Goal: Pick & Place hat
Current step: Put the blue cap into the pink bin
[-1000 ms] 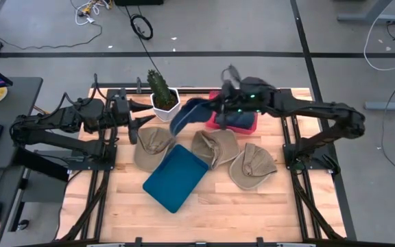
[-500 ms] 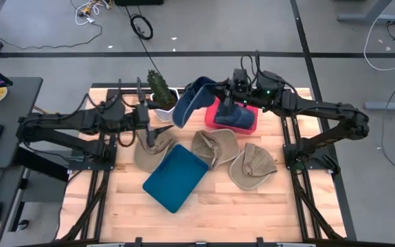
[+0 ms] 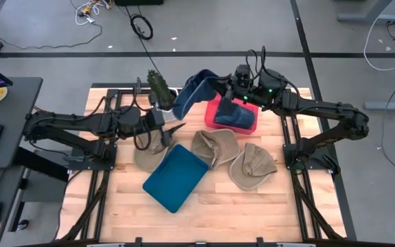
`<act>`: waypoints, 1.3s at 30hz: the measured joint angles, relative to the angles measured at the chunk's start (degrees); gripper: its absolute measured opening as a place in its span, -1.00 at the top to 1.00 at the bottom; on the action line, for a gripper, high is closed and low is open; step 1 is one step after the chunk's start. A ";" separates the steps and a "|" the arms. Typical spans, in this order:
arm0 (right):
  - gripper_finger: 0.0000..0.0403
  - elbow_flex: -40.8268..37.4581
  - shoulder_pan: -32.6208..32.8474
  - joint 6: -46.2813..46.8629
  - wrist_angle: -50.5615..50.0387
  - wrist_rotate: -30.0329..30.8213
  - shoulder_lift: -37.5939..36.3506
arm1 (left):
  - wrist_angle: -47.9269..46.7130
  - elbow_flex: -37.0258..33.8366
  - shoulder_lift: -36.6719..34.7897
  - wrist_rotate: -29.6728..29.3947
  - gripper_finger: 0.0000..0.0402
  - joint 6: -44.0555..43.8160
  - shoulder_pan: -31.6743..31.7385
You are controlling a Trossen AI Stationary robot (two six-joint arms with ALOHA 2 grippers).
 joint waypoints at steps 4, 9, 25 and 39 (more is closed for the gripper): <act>1.00 0.00 0.00 0.85 0.15 0.02 0.00 | 2.26 0.00 0.71 -4.63 -0.61 0.30 0.24; 1.00 0.00 0.00 0.83 -0.08 -0.02 0.00 | 2.76 0.04 1.21 -6.34 -0.59 0.54 0.82; 1.00 0.00 0.02 0.61 -3.87 -4.12 0.02 | 5.14 0.04 1.12 -8.05 0.47 4.54 0.82; 0.59 0.00 -0.34 0.76 -4.48 -10.28 -1.12 | 8.72 0.02 1.02 -9.96 0.94 8.63 0.56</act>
